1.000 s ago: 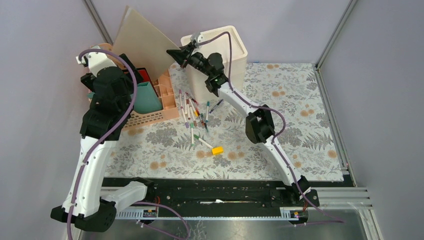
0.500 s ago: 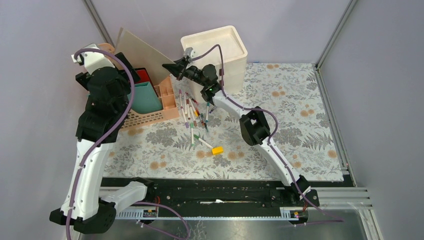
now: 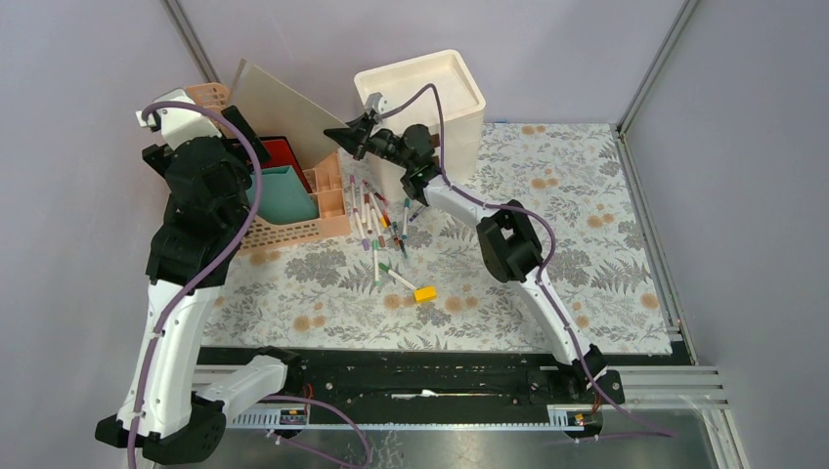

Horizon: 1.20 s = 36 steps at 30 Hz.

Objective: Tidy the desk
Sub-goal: Place the folder in the storage box.

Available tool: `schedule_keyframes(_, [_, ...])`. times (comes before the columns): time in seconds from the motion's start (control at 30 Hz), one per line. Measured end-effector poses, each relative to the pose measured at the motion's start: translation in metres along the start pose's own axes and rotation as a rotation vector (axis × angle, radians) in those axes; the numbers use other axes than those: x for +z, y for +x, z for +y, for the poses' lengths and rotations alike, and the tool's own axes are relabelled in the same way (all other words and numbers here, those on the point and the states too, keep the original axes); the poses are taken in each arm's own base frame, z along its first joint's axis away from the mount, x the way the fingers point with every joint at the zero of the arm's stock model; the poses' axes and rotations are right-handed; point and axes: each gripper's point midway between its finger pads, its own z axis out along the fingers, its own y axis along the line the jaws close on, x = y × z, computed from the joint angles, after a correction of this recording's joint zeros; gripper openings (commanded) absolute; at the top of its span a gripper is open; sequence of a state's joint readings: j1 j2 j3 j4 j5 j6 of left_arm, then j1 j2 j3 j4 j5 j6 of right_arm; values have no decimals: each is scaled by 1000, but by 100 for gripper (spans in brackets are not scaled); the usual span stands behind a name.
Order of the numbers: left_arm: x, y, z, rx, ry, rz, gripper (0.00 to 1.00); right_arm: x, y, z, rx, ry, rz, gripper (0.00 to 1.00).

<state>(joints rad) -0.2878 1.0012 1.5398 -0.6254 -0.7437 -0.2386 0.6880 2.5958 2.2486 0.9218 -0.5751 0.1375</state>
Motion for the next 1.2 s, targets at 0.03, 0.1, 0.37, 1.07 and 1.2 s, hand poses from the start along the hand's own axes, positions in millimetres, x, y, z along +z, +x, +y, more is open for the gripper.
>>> schedule_keyframes(0.03, [0,0,0,4,-1,0,99,-1,-1,1,1,0,3,0])
schedule_keyframes(0.1, [1,1,0,6,-1,-1,99,-3,-2,2,3,2,9,0])
schedule_keyframes(0.37, [3,-4,0,19,1,-21,99,-15,-16,18,26,10,48,0])
schedule_keyframes(1.07, [9,-18,-4,45,3,-69,99,4,-175,-17,-172,4,-189,0])
schedule_keyframes(1.2, [5,-30,-3,19,5,-100,99,-2,-178,-27,-182,20,-188,0])
